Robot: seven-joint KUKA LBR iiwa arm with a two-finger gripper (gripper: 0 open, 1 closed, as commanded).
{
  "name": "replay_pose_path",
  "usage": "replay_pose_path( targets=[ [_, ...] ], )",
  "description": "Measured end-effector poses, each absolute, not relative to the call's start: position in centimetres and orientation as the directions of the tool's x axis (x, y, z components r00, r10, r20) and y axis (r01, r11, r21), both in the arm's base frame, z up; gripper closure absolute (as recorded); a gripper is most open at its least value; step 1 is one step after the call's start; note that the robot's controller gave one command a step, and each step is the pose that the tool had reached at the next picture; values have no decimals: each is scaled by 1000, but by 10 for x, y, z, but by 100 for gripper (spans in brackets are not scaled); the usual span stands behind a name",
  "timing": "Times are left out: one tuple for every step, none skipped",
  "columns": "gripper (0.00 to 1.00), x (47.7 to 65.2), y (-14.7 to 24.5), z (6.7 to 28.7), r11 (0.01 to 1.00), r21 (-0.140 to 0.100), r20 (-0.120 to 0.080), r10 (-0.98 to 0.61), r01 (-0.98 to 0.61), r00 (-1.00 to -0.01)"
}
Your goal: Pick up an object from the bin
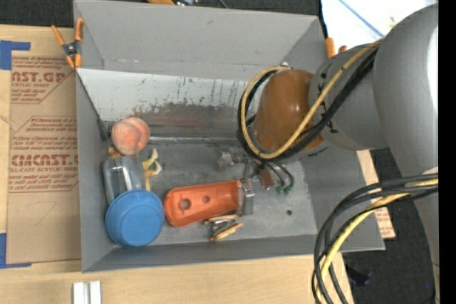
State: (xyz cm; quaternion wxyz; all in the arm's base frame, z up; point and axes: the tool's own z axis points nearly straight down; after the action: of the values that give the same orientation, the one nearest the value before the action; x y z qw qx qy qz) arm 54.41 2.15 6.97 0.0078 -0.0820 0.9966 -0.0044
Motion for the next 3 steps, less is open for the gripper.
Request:
replay_pose_path(
  targets=[
    [100, 547, 64, 69, 957, 1, -7, -291, -291, -957],
    [100, 547, 64, 70, 957, 1, -6, -291, -291, -957],
    [100, 545, 64, 96, 957, 1, -3, -291, -291, -957]
  ],
)
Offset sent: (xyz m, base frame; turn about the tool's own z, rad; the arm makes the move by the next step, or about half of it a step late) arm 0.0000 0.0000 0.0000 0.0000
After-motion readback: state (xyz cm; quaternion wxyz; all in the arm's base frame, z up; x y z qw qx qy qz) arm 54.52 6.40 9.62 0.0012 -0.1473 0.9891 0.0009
